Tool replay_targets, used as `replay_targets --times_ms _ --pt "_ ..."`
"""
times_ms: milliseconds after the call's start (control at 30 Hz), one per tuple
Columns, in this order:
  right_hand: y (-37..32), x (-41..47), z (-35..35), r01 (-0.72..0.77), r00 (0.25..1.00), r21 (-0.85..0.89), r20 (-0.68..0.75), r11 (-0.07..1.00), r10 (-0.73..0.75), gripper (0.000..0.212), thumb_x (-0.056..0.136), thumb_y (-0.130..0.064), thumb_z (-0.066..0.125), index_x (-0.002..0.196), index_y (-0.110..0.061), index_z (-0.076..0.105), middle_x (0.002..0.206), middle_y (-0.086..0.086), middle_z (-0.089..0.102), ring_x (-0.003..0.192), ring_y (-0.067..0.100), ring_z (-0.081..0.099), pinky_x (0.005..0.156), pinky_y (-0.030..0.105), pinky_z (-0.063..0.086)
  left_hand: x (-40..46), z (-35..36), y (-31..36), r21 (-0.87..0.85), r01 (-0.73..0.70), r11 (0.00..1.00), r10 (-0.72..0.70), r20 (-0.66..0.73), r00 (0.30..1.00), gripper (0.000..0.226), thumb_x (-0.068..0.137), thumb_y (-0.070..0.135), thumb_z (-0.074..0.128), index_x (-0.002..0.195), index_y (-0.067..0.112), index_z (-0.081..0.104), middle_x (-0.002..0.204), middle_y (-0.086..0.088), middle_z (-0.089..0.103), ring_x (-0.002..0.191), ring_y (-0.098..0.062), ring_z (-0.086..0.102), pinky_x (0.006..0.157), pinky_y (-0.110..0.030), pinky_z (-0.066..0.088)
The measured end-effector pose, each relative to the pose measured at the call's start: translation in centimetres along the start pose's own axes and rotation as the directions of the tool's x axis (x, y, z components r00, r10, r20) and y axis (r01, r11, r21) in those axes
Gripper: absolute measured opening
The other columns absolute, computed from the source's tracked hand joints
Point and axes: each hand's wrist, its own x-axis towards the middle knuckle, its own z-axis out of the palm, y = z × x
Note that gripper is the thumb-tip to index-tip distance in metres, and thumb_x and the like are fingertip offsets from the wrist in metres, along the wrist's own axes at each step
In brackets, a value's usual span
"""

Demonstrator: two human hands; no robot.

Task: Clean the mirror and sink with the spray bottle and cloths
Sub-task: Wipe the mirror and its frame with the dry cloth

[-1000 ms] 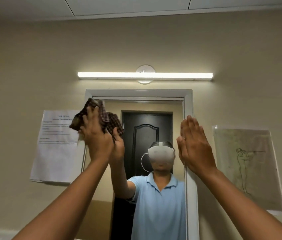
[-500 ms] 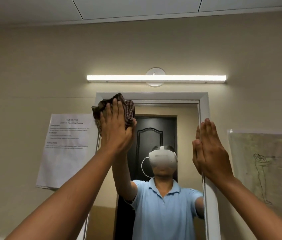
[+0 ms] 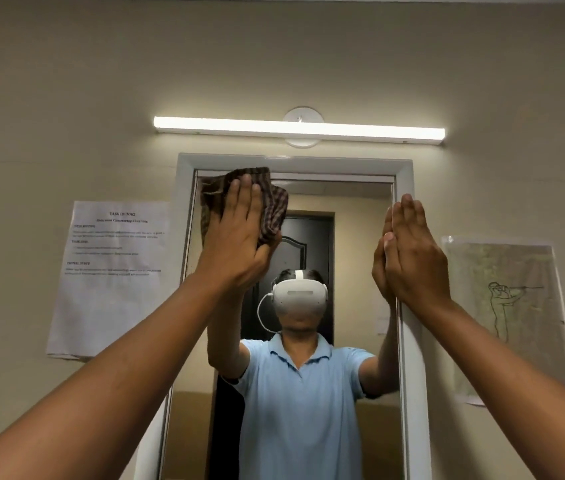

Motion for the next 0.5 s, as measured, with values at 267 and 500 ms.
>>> replay_targets --times_ms 267,500 --pt "-0.3 1.0 -1.3 -0.053 0.998 -0.029 0.036 0.998 0.054 0.056 0.093 -0.012 0.034 0.149 -0.012 0.038 0.158 0.001 0.03 0.147 0.02 0.026 0.111 0.027 0.026 1.5 1.0 4.4 -0.052 -0.055 0.997 0.056 0.025 0.998 0.077 0.098 0.051 0.031 0.153 0.017 -0.013 0.161 -0.003 -0.02 0.147 -0.017 -0.02 0.12 -0.048 -0.006" --pt "-0.6 1.5 -2.6 -0.076 0.992 0.049 0.1 0.996 0.071 0.068 0.085 0.016 0.047 0.147 -0.012 0.039 0.157 0.0 0.031 0.146 0.018 0.027 0.118 0.032 0.029 3.1 1.8 9.6 -0.094 -0.197 0.976 0.206 0.106 0.973 0.075 0.099 0.052 0.028 0.152 0.02 -0.014 0.16 -0.001 -0.021 0.148 -0.017 -0.017 0.118 -0.044 -0.009"
